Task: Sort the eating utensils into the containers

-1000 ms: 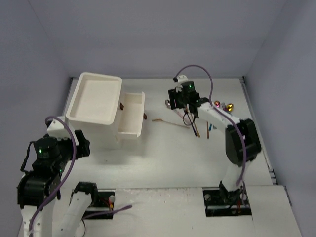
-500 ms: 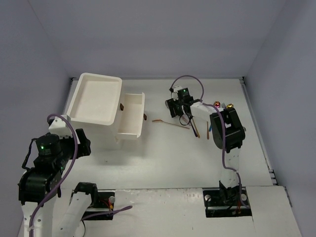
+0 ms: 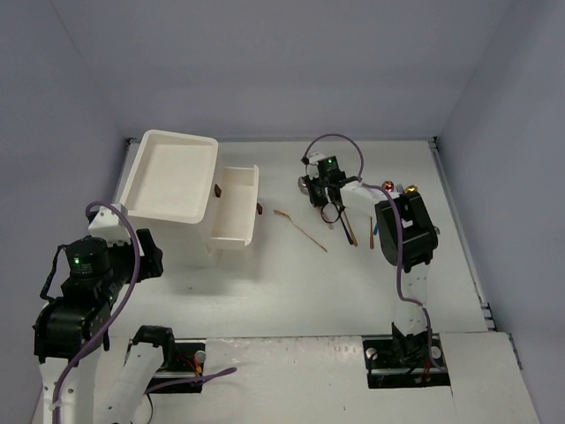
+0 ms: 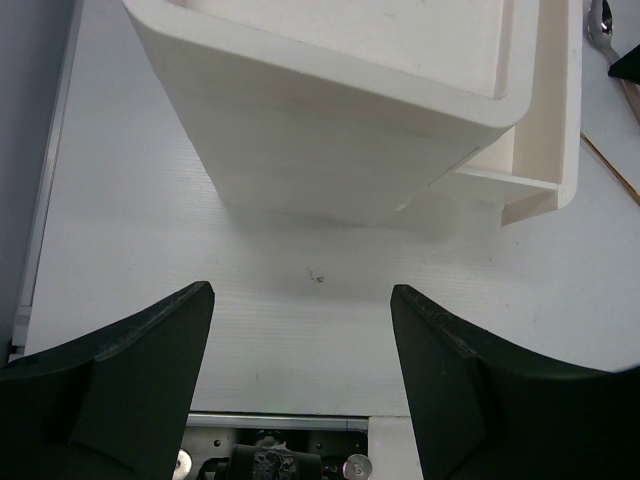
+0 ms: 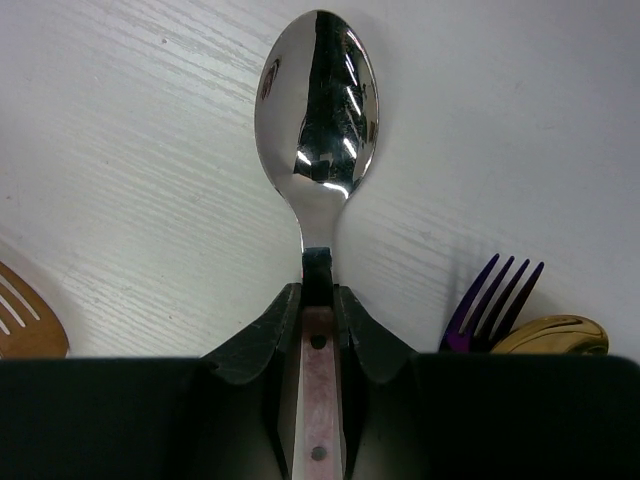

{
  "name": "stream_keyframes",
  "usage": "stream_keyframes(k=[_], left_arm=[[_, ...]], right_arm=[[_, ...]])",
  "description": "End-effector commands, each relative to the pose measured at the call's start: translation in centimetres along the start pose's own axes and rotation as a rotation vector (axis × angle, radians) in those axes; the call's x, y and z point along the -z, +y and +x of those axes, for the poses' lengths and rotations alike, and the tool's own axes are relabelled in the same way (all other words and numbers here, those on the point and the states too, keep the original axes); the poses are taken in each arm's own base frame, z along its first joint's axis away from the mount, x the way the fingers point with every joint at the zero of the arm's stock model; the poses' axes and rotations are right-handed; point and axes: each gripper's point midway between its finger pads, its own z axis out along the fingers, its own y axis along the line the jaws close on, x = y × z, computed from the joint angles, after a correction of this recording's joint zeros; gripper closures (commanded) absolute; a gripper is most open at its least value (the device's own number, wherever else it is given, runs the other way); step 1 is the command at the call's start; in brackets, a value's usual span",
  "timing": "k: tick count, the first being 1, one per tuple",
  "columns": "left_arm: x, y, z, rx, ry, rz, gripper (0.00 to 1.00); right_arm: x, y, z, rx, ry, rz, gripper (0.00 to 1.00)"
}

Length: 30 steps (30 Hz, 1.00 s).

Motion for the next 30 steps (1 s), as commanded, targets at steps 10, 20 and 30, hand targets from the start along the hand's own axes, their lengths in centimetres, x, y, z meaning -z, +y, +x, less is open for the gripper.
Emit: stream_keyframes(k=[10,20,30], left_arm=[[0.1,-0.4,-1.7,0.007,-0.046,0.014,0.31],[0.5,-0.2,-1.8,0.016,-0.066,0.001,0.31],[0.5,-0.1,-1.7,0.018,-0.062,-0.002,0.31]], right_arm=[[17.2,3.7,-17.3,-0.123,-0.487,-0.008,1.00],[21.3,16.0,-21.9,-0.556,-0.589,-0.276,1.00],[17.0,24.2,-21.3,-0.711,-0.584,-0.338,0.91]])
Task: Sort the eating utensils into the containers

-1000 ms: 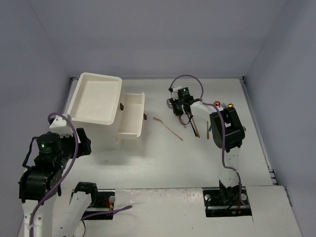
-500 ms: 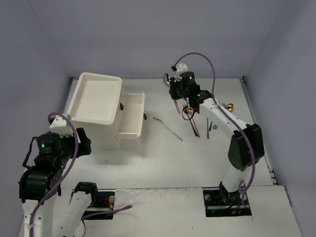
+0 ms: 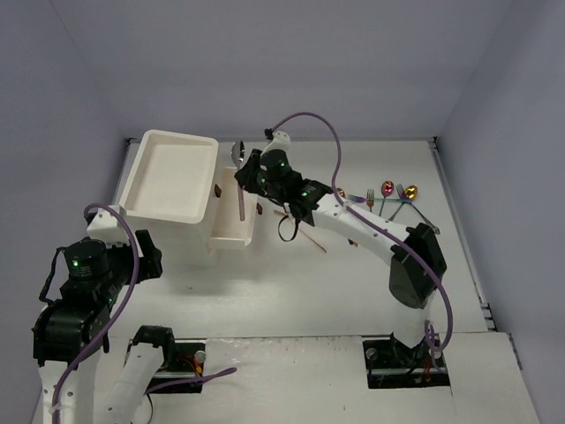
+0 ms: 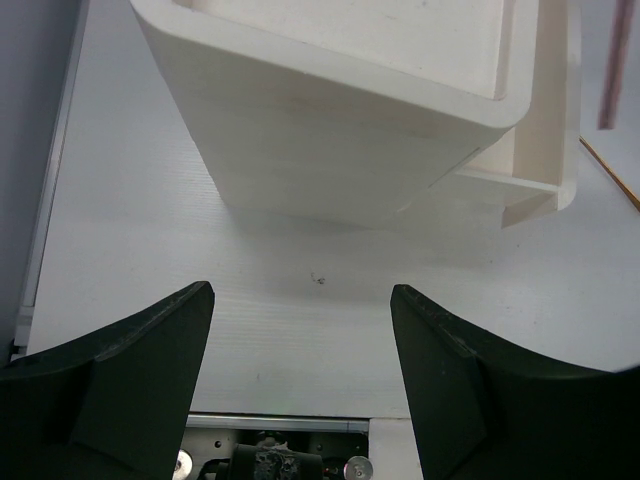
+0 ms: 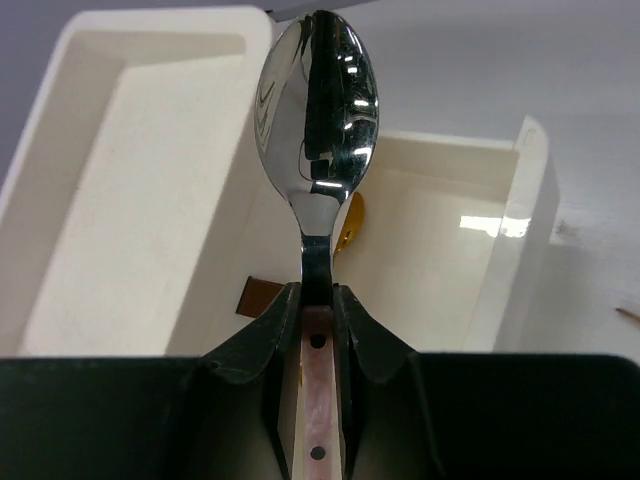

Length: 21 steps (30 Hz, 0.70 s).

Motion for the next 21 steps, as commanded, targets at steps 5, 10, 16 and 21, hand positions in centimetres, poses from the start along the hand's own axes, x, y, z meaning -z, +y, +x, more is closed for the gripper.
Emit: stream_keyframes(k=[5,10,16,21], left_arm=[[0.3,-0.2,-1.7,0.017,-0.052,0.002,0.31],[0.3,-0.3,-1.7,0.017,-0.052,0.004,0.31],[0.3,-0.3,-1.7,0.015,-0.051,0.008,0.31],[0.4,-0.3,-1.8,0.014,-0.057,0.010,0.31]], right_arm=[[-1.9,2.6,-1.6,-0.095,-0.144,-0.021,0.59],[0.2,-0.2,-4.1,0.012,-0.187,0.035,0.46],[4.8,-8.6,-7.9,0.179,-0.185,0.190,0.46],[9.6,-19.1,-8.4,0.332,-0.099,0.439,0.49]])
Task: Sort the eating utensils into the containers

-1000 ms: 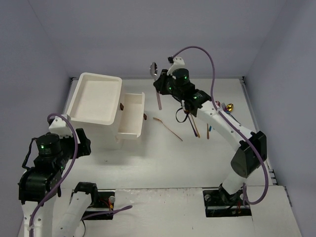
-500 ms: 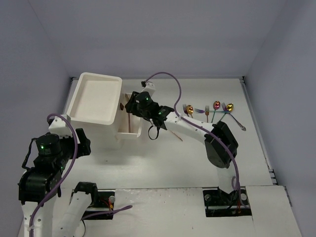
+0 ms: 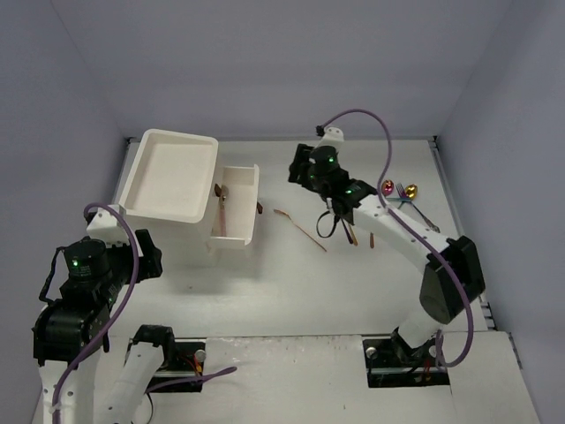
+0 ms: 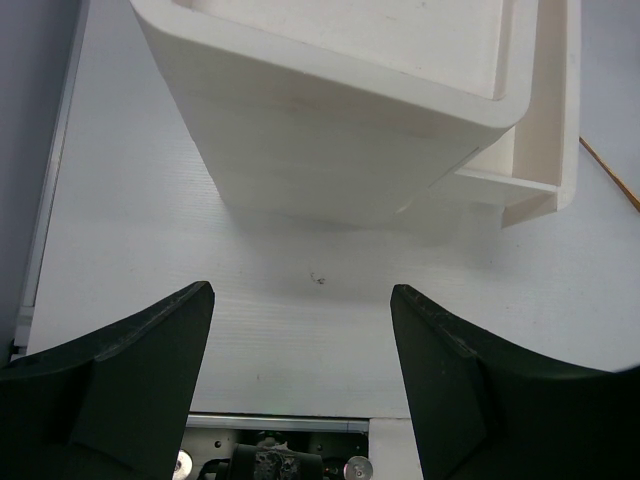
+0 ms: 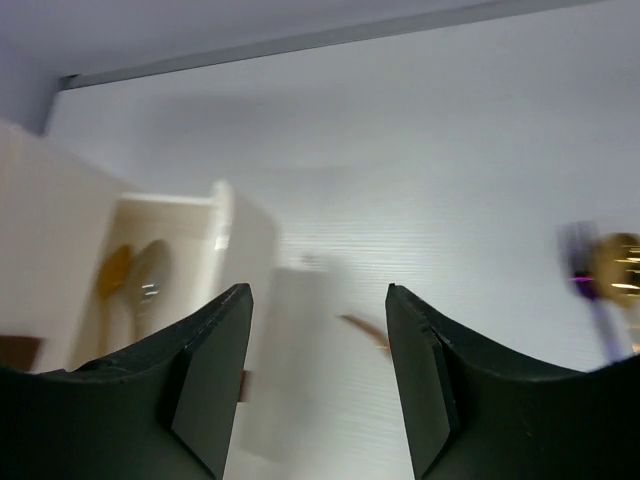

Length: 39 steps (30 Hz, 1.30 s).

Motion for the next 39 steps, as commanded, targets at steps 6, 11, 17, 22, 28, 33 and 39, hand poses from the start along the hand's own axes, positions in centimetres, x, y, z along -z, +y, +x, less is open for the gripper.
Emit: stream_keyframes(k=[6,11,17,22,28,33,39], left_arm=[[0.3,-0.4,-1.7,0.013,-0.050,0.014,0.31],[0.2,-0.4,-1.7,0.013,-0.049,0.013,0.31],[0.2,-0.4,-1.7,0.013,-0.049,0.011,0.31],[0.2,-0.3,-1.7,0.014,-0.050,0.007,0.31],[0.2,-0.3,-1.7,0.015,-0.050,0.007,0.31],[0.1,-0.4,-1.7,0.012,-0.045,0.008,0.31],[0.0,-0.4,-1.7,0.013,-0.039,0.008,0.31]], right_arm=[[3.7,-17.3,1.2,0.190,0.137,0.279,0.51],[2.9,-20.7,4.9,0.210,0.268,0.293,0.55],[0.7,-21.6,7.5,0.253,0.368,0.271,0.55],[-1.2,-22.1,8.2,0.270,0.399,0.277,0.56],[-3.2,-22.7,8.2,0.283,0.412,0.290,0.62],[-4.4,-23.3,9.3,0.281,0.444,0.286,0.65],[-5.2,-24.1,11.5,0.277,0.498,0.289,0.68]])
